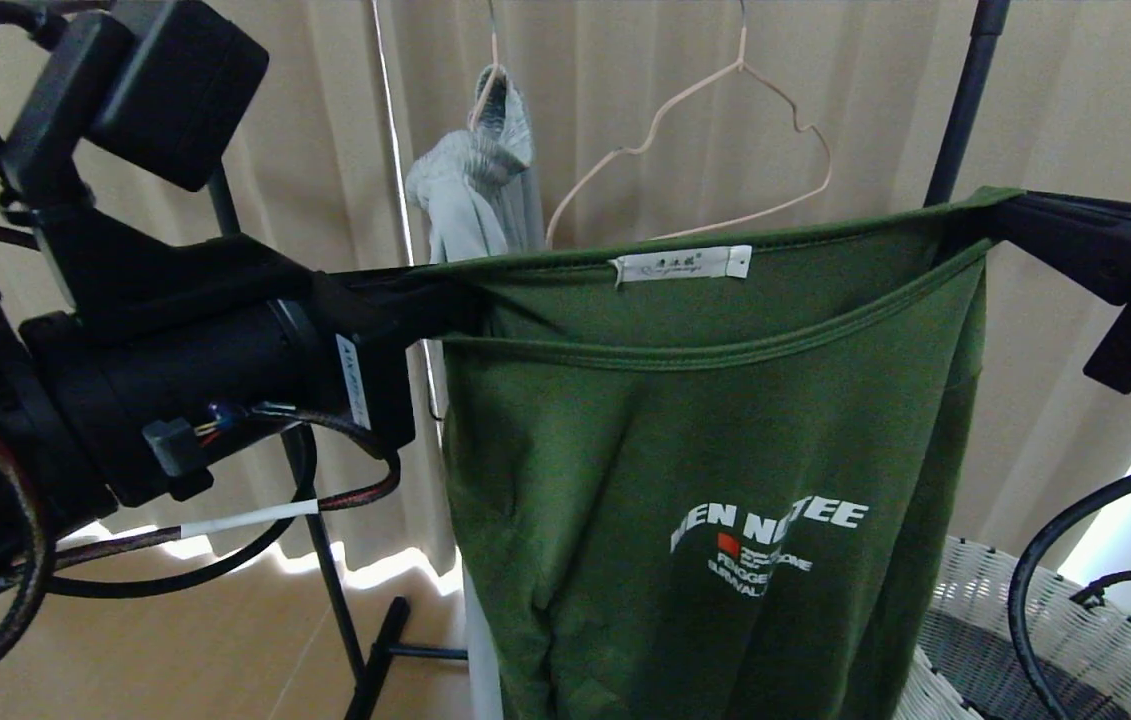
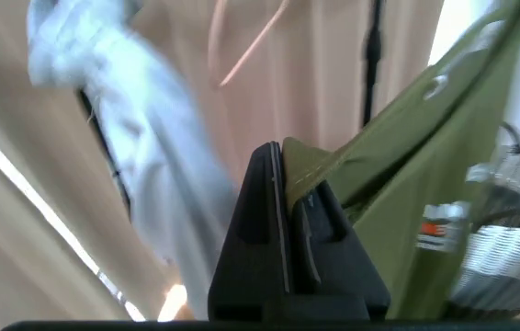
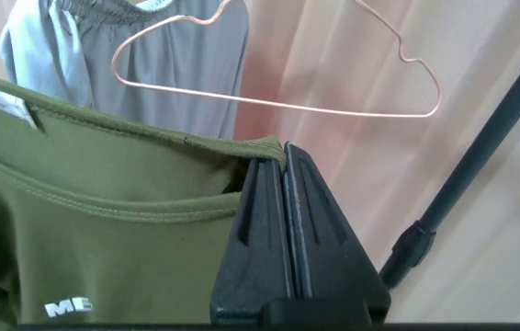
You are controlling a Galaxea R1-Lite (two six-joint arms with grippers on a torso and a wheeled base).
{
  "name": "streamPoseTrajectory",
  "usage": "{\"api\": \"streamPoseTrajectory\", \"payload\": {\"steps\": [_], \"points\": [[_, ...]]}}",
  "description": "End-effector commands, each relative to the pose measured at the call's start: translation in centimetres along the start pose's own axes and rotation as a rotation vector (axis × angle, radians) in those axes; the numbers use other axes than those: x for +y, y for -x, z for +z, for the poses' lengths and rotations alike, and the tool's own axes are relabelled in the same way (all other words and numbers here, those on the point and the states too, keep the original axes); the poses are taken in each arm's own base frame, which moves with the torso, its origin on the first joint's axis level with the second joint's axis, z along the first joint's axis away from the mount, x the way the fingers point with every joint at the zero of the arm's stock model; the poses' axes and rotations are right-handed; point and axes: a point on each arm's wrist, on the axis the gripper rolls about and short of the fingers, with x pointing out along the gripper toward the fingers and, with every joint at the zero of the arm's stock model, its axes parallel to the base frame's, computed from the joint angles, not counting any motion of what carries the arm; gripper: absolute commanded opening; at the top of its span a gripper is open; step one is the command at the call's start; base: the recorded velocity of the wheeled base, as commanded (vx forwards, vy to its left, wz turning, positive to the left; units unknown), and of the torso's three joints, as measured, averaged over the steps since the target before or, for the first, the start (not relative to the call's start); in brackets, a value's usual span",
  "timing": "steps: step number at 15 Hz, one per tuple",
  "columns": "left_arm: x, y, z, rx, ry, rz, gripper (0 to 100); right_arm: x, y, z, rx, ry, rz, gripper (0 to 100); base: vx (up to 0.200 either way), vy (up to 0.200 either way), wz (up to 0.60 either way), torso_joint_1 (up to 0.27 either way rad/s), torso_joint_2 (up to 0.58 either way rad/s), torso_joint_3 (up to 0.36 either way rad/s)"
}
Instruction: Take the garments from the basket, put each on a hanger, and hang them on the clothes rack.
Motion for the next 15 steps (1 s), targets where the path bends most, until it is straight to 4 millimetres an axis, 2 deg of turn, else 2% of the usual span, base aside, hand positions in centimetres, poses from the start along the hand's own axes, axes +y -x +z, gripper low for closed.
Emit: {"api": "streamPoseTrajectory", "payload": {"steps": [1, 4, 8, 10, 15], "points": [[0.0, -0.1, 0.7, -0.023, 0.002, -0.002, 0, 0.0, -0.1, 0.1, -0.003, -0.001, 0.0, 0, 0.0, 0.0, 0.0, 0.0, 0.0, 0.0], [0.3, -0.5, 2.4, -0.076, -0.01, 0.011, 0, -0.1, -0.2, 0.7, -0.022, -0.004, -0.005, 0, 0.0, 0.0, 0.0, 0.0, 0.0, 0.0], [0.3, -0.4, 3.2, -0.104, -0.033, 0.014, 0, -0.3, -0.4, 2.2, -0.07, -0.013, -0.012, 0, 0.0, 0.0, 0.0, 0.0, 0.0, 0.0], [0.3, -0.3, 2.8, -0.093, -0.051, 0.015, 0, -0.4, -0.7, 3.0, -0.093, -0.017, -0.015, 0, 0.0, 0.0, 0.0, 0.0, 0.0, 0.0], [-0.2, -0.3, 2.3, -0.075, -0.068, -0.001, 0, -0.3, -0.3, 2.1, -0.065, -0.013, -0.014, 0, 0.0, 0.0, 0.0, 0.0, 0.0, 0.0]]}}
